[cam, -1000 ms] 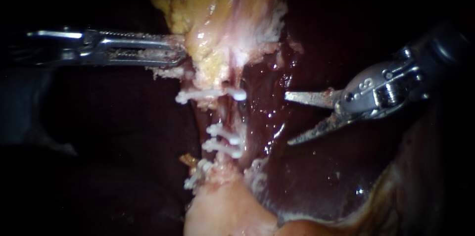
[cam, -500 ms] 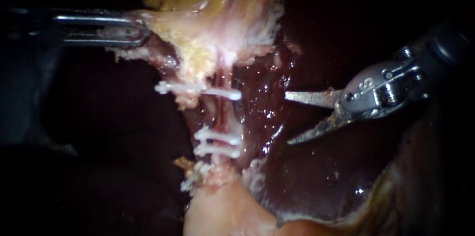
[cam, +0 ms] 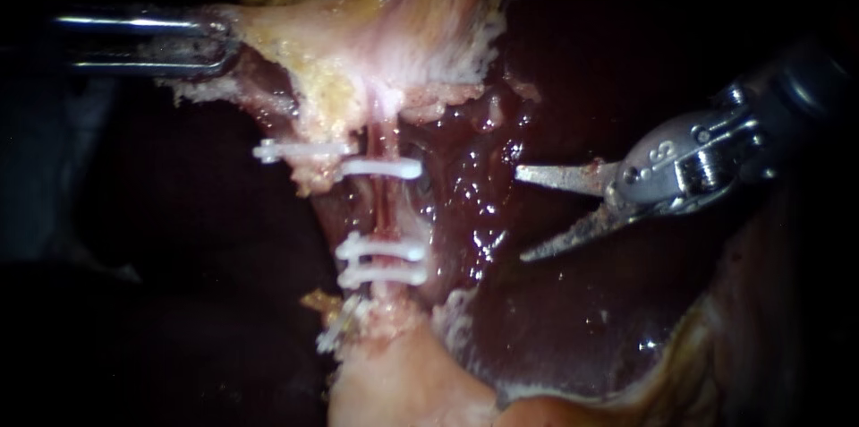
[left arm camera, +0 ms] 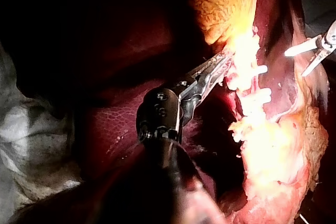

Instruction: Go to the cutting position right tube

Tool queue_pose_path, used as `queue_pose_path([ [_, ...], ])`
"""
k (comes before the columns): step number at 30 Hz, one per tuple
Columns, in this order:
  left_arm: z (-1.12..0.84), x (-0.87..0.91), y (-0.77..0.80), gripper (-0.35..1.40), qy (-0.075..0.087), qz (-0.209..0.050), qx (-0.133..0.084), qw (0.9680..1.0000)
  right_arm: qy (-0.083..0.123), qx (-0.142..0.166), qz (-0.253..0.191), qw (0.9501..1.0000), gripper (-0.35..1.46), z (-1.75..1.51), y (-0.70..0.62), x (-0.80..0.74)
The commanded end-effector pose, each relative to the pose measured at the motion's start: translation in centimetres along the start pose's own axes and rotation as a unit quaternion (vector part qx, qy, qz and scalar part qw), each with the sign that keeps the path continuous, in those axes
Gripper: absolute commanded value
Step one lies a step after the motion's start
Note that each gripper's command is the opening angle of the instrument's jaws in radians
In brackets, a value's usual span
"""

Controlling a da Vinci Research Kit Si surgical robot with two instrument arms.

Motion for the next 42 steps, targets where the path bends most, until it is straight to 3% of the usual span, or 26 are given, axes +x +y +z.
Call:
queue_pose_path([
  [1, 0.00, 0.00, 0.01, -0.35, 0.000, 0.000, 0.001, 1.0000, 0.000, 0.000, 0.000, 1.0000, 1.45, 0.00, 0.00, 0.01],
  [9, -0.01, -0.03, 0.07, -0.35, 0.000, 0.000, 0.001, 1.0000, 0.006, -0.004, 0.029, 0.9996, 1.45, 0.10, -0.01, 0.08],
  [16, 0.00, -0.05, 0.12, -0.35, -0.001, -0.001, -0.001, 1.0000, 0.029, 0.030, 0.059, 0.9974, 1.43, 0.28, -0.04, 0.14],
  [23, 0.00, -0.04, 0.12, -0.35, -0.001, -0.001, -0.001, 1.0000, 0.063, 0.049, 0.089, 0.9928, 1.41, 0.55, -0.08, 0.18],
  [33, -0.01, -0.03, 0.03, -0.35, -0.001, 0.000, -0.002, 1.0000, 0.082, 0.070, 0.114, 0.9877, 1.41, 1.03, -0.10, 0.19],
  [42, -0.01, -0.04, 0.02, -0.35, -0.001, 0.000, -0.002, 1.0000, 0.119, 0.094, 0.138, 0.9787, 1.38, 1.33, -0.06, 0.27],
])
